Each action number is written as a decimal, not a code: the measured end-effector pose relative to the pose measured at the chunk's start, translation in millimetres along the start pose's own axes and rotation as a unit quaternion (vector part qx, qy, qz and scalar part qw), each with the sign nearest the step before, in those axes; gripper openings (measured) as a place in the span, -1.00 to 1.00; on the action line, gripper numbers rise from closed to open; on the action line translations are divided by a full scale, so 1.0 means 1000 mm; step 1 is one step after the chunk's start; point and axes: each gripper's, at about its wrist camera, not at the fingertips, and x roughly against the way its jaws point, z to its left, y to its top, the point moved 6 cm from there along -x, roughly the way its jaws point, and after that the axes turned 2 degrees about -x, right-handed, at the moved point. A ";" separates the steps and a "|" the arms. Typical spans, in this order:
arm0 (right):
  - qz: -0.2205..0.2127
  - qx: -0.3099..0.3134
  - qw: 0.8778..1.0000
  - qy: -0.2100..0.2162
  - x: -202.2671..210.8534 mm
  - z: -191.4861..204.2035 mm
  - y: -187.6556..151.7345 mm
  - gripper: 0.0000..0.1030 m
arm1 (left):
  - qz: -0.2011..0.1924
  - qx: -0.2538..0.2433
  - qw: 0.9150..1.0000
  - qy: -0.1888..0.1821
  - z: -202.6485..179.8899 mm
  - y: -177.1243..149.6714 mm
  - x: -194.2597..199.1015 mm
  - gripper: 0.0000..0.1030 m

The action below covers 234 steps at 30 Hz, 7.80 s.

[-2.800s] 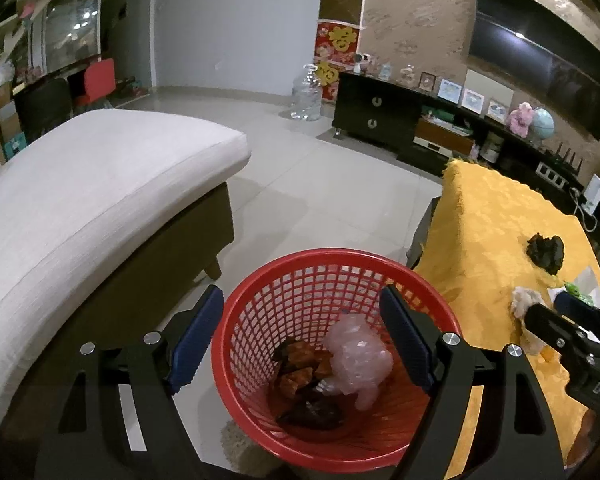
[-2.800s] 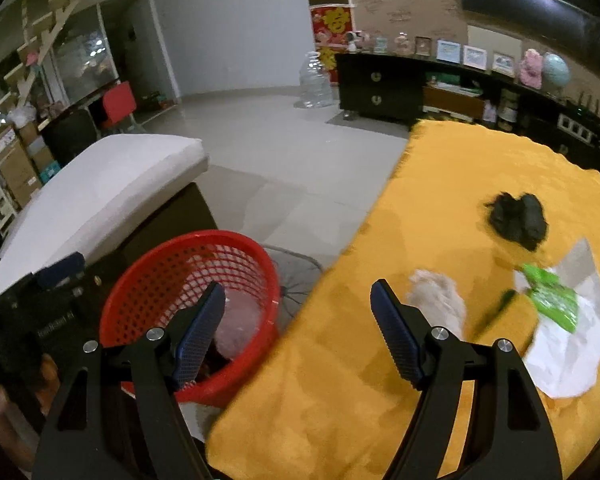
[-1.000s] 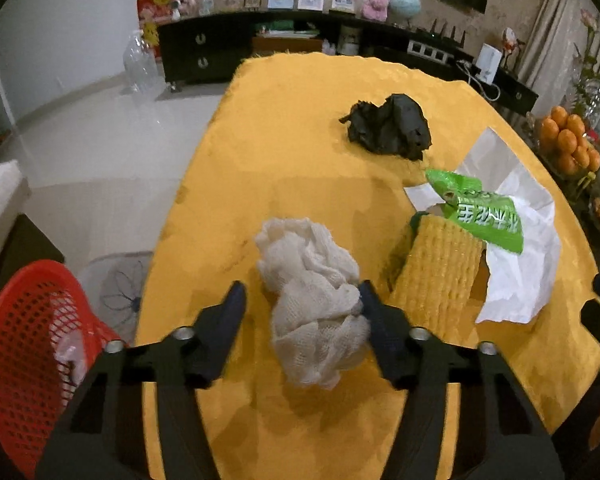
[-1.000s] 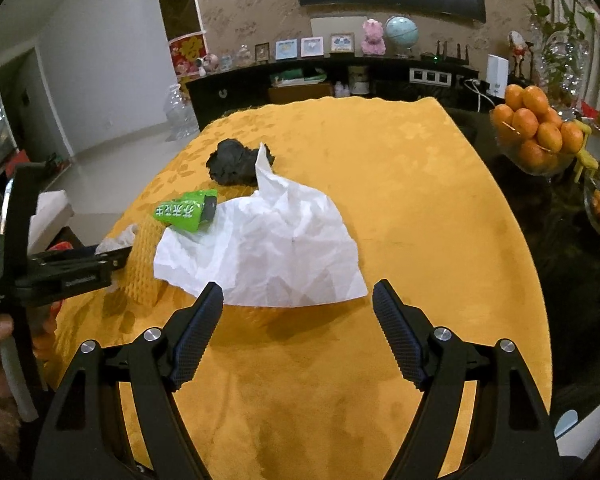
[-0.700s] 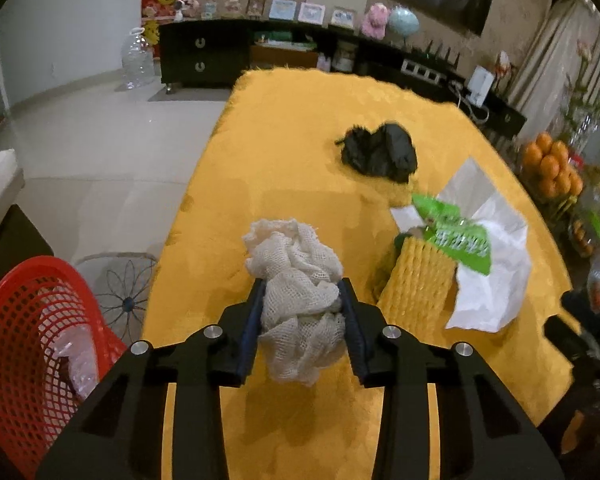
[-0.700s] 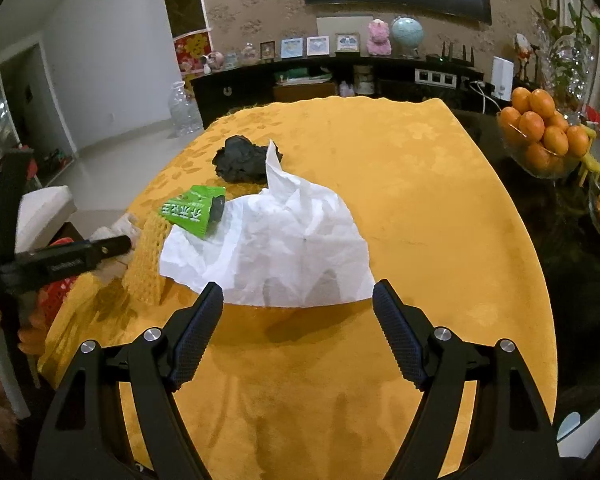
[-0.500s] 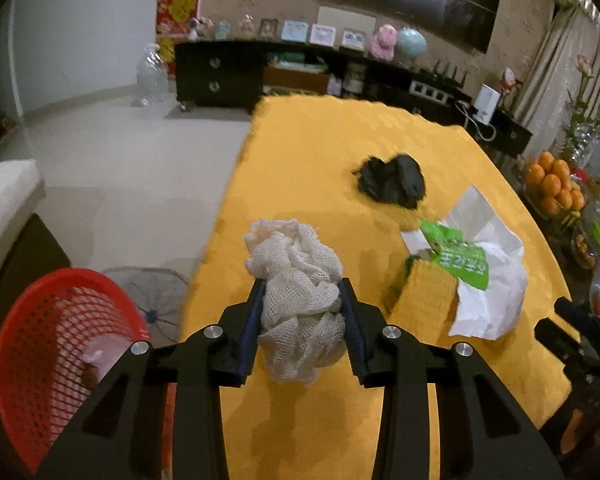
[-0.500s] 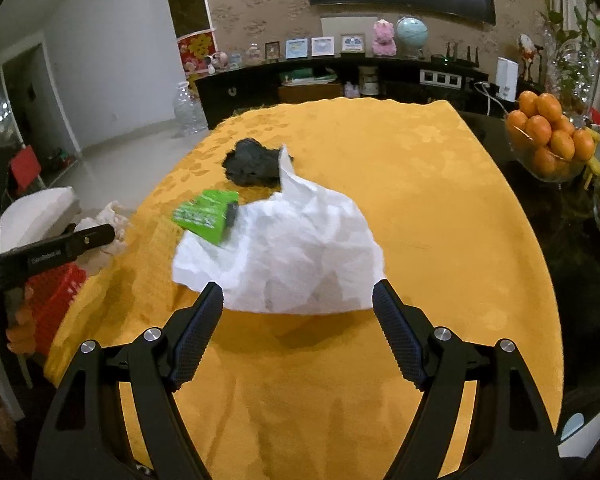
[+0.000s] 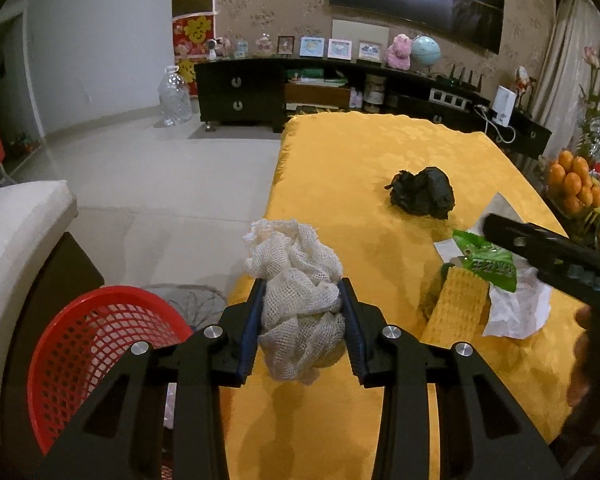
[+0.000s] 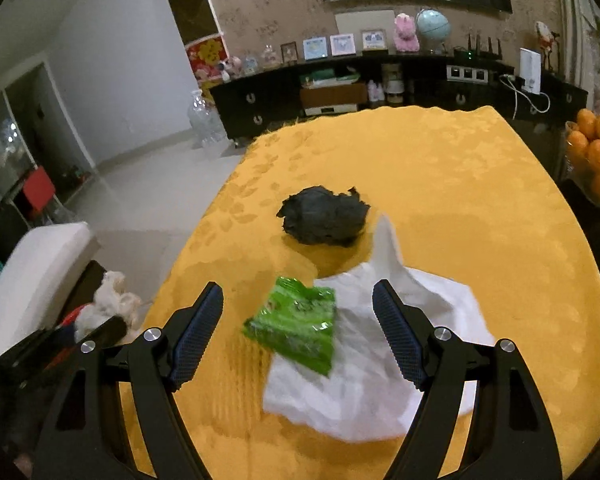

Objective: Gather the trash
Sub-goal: 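Hold the mesh cloth in the left tool while the right tool grasps the green wrapper, then carry the mesh cloth and green wrapper over the red wastebasket and open both tools, then return both tools to the table and grasp the yellow foam net with the left tool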

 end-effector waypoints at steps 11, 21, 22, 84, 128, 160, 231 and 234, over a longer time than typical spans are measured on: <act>0.034 0.024 0.999 -0.031 -0.031 0.008 -0.021 0.18 | -0.001 0.009 1.000 -0.001 0.008 0.002 0.003 -0.32; 0.041 0.016 0.999 -0.026 -0.025 -0.004 -0.036 0.01 | 0.004 0.006 1.000 -0.003 0.007 0.000 0.006 -0.32; 0.041 0.017 0.999 -0.025 -0.025 -0.005 -0.037 0.01 | 0.004 0.006 1.000 -0.003 0.007 -0.001 0.006 -0.32; -0.043 0.039 0.997 0.058 0.082 0.050 -0.036 -0.15 | -0.061 0.089 0.989 0.103 0.118 -0.032 0.112 -0.32; 0.119 0.110 0.966 0.203 -0.018 0.239 -0.063 0.10 | 0.022 0.158 0.978 0.134 0.193 -0.074 0.083 -0.19; 0.049 0.107 0.985 0.130 0.031 0.155 -0.063 0.21 | -0.020 0.157 0.979 0.131 0.183 -0.067 0.098 0.43; 0.006 -0.024 0.999 -0.036 0.072 -0.101 -0.080 0.44 | 0.075 -0.089 0.989 -0.086 -0.102 -0.041 -0.052 0.00; 0.007 -0.022 0.999 -0.037 0.071 -0.100 -0.081 0.44 | 0.077 -0.072 0.990 -0.095 -0.097 -0.040 -0.050 -0.16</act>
